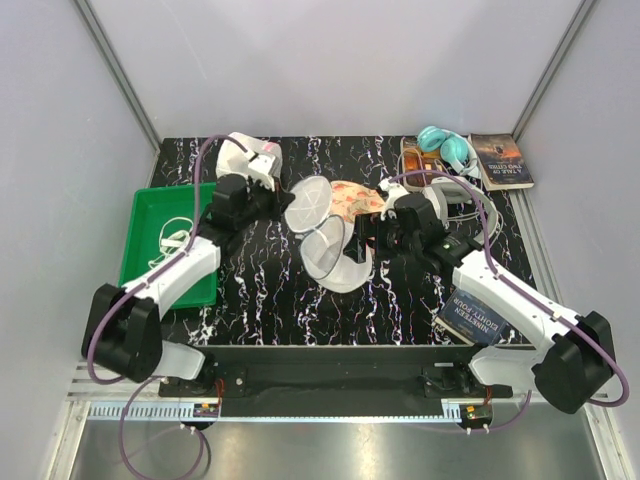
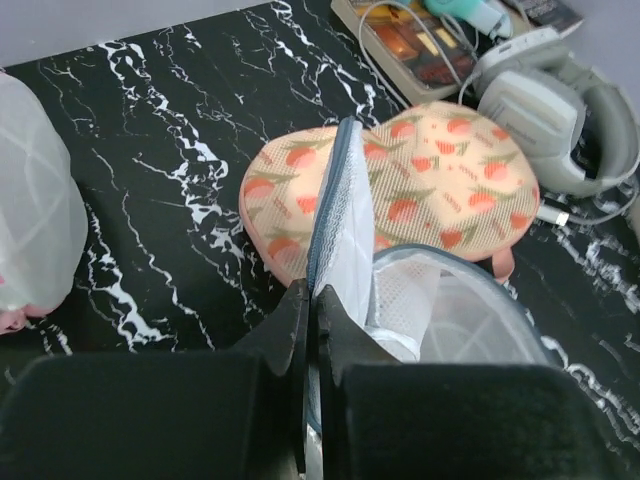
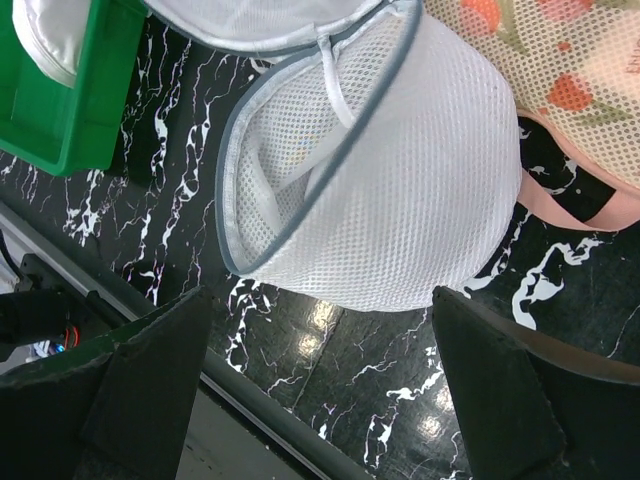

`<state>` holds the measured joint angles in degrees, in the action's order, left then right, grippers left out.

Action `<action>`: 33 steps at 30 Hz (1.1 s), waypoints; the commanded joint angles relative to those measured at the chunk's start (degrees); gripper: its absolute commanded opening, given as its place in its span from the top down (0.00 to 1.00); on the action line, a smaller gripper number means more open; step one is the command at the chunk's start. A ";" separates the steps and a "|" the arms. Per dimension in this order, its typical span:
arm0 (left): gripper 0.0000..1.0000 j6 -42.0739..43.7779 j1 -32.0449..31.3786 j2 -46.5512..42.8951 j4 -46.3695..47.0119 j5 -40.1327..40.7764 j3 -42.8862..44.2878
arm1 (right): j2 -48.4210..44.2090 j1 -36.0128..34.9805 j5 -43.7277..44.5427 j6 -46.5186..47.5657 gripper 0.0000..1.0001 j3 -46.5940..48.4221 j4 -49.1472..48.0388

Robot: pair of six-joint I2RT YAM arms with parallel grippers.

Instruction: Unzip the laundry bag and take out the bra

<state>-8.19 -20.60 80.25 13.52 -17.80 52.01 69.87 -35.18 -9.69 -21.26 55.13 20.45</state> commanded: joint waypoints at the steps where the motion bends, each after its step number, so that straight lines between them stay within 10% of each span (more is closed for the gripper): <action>1: 1.00 10.20 -5.48 -4.30 -2.79 10.41 -4.02 | 0.45 0.37 -1.29 0.43 0.02 2.00 -3.57; 15: 1.00 18.64 -27.64 -3.26 -14.82 32.39 -2.35 | -2.98 0.46 4.15 -1.77 0.02 0.68 -3.84; 33: 1.00 8.36 -39.51 6.94 -18.62 23.43 2.84 | -10.18 2.04 12.50 -4.67 0.01 -2.05 -3.40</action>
<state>1.56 -57.34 84.62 -5.23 9.65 52.38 62.83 -32.75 -0.08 -24.01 53.04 19.92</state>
